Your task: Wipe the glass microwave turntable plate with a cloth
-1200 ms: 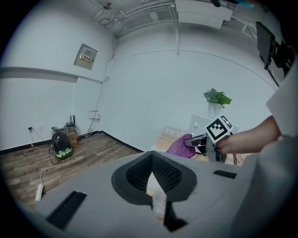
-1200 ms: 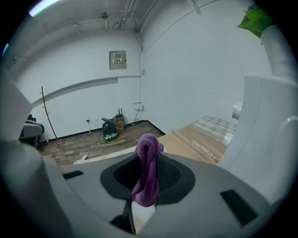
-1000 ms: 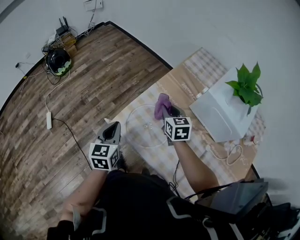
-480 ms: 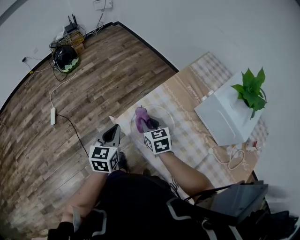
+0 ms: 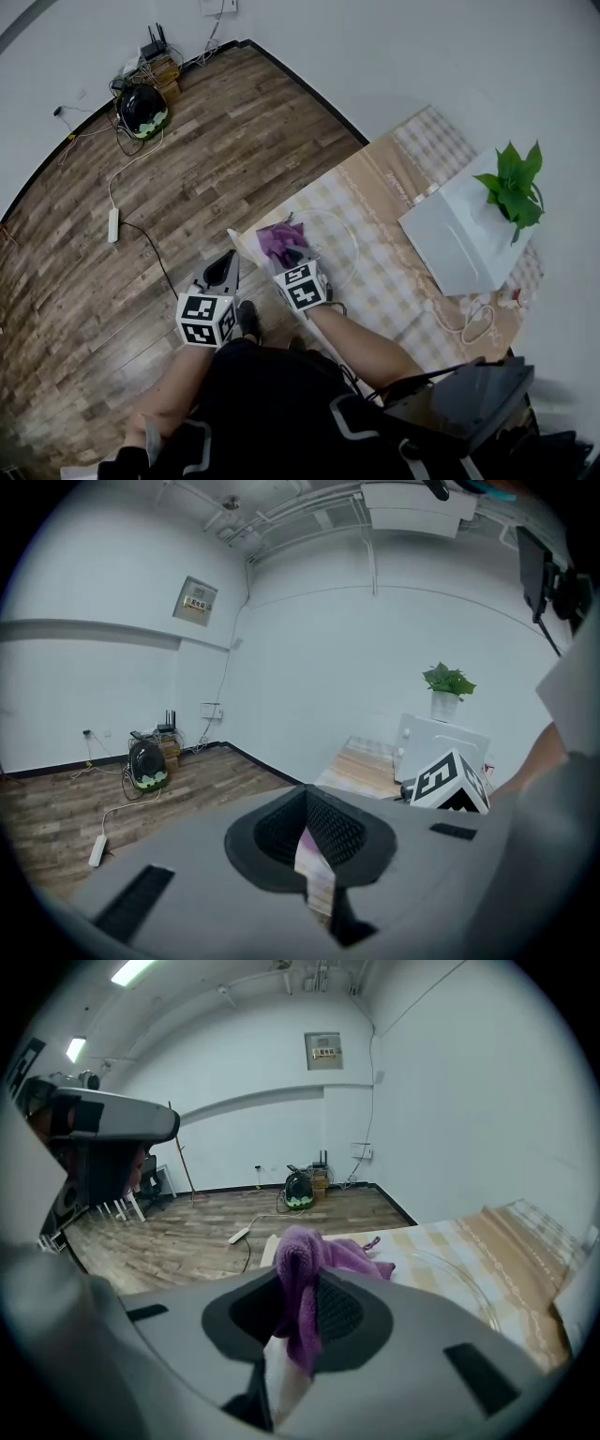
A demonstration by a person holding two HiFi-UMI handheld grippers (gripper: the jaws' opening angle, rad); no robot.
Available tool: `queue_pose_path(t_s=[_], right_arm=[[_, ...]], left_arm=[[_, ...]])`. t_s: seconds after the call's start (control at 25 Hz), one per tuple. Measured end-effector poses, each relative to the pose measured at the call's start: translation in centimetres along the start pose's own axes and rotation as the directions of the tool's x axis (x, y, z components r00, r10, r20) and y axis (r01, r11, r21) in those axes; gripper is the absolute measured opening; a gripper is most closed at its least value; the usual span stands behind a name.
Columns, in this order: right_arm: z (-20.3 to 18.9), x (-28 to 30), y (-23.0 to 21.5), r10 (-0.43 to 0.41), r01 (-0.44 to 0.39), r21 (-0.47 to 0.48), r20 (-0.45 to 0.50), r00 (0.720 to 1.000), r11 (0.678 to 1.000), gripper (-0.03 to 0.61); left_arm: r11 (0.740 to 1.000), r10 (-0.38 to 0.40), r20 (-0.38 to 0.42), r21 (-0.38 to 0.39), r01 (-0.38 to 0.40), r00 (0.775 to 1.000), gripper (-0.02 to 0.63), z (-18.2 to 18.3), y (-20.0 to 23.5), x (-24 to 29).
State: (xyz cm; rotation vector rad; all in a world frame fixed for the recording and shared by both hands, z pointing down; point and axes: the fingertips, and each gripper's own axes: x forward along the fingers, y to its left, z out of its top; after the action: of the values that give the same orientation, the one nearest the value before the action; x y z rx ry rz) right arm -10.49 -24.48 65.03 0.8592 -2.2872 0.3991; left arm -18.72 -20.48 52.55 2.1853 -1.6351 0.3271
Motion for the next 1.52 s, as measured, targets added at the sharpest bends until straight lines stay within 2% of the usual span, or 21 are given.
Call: queue_pose_path(t_s=[0.36,0.8,1.52], right_arm=[[-1.5,-0.1,-2.1,-0.016,0.016,-0.009,-0.060,0.998,1.000,0.077],[-3.1,-1.0,-6.4,-0.075,0.079,0.049,-0.078,0.994,0.996,0.078],[-6.0,-4.3,-15.1,-0.210,0.227,0.153,-0.120,0.970,0.962,0.080]], left_arm=[[0.999,-0.037,-0.003,0.013,0.037,0.999,0.003,0.3,-1.2,0.8],[0.997,-0.075,-0.011,0.028,0.076,0.997,0.003,0.4,-2.7,1.5],[0.995,-0.090,-0.009,0.052,0.090,0.996,0.003,0.6,-4.8,1.4]])
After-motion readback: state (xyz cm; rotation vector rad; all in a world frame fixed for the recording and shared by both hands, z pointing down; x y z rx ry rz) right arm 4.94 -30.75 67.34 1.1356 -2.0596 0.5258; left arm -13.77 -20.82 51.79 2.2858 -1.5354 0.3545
